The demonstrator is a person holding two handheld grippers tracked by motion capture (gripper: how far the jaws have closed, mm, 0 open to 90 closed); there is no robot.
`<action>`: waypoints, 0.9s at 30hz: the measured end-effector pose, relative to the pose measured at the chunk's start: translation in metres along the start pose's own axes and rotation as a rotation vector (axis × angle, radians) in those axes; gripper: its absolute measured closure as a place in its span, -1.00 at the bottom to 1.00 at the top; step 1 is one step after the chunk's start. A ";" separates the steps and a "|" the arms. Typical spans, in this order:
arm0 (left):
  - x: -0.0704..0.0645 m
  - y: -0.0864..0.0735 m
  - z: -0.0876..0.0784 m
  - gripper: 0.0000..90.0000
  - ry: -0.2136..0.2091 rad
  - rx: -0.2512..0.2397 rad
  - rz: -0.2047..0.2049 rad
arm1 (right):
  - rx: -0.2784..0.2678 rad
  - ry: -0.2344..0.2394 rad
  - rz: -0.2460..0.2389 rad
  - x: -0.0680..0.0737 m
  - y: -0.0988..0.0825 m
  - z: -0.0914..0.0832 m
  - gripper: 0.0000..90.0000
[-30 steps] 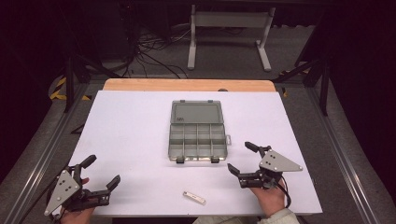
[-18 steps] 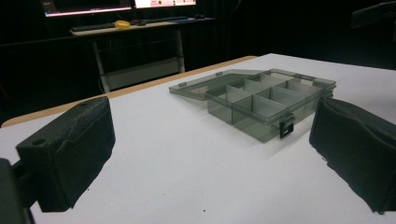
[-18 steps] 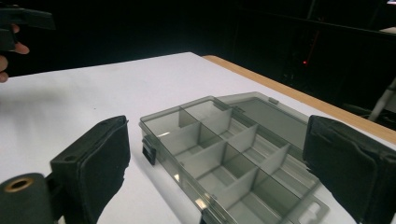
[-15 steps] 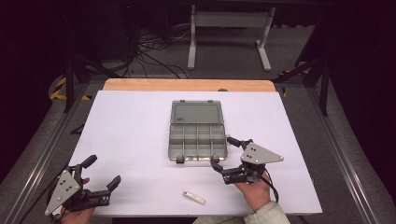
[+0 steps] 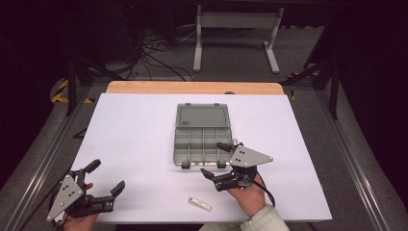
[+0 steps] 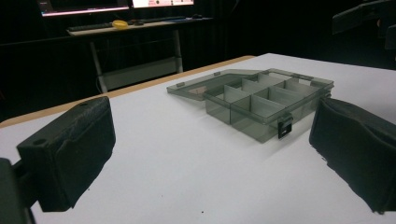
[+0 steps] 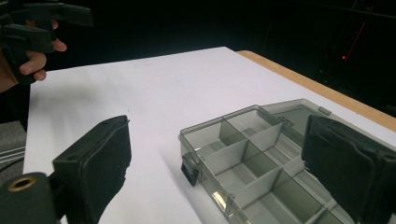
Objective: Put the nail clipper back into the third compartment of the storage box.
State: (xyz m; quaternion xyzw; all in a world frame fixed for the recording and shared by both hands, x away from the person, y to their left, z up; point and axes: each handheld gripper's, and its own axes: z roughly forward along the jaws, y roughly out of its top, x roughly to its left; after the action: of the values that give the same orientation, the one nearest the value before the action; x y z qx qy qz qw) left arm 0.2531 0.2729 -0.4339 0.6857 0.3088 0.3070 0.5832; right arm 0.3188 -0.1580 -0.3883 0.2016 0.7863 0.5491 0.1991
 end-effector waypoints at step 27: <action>0.000 -0.001 0.001 -0.97 -0.002 0.008 -0.005 | 0.442 0.121 -0.036 0.019 0.031 0.018 -0.50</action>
State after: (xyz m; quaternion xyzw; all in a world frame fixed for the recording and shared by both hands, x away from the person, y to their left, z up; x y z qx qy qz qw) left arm 0.2538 0.2721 -0.4347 0.6876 0.3113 0.3035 0.5815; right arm 0.3152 -0.1237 -0.3670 0.1931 0.9014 0.3710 0.1121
